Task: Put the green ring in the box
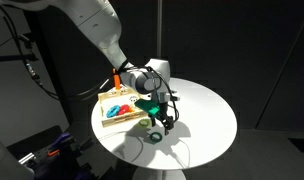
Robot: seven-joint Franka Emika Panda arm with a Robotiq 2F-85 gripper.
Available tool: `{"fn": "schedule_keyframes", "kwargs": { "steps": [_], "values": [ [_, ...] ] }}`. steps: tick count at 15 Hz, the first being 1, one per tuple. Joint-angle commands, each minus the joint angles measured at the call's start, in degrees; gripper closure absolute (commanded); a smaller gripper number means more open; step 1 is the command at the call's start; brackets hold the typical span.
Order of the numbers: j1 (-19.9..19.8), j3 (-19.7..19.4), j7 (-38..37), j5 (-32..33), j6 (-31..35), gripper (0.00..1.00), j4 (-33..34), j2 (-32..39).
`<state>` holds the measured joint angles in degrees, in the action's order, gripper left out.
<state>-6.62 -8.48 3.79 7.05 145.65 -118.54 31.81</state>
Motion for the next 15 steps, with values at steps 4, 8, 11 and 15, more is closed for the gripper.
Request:
{"fn": "schedule_keyframes", "kwargs": {
  "steps": [4, 8, 11, 15],
  "values": [
    [1.6, -0.9, -3.1, 1.2, -2.9, 0.0, 0.7, 0.3],
    [1.6, -0.7, -3.2, 1.1, -2.3, 0.0, 0.7, 1.1],
    [1.5, -0.8, -3.2, 1.1, -2.0, 0.0, 0.9, 2.3],
    [1.2, -0.6, -2.9, 0.6, -1.3, 0.0, 1.0, 3.2]
  ]
}}
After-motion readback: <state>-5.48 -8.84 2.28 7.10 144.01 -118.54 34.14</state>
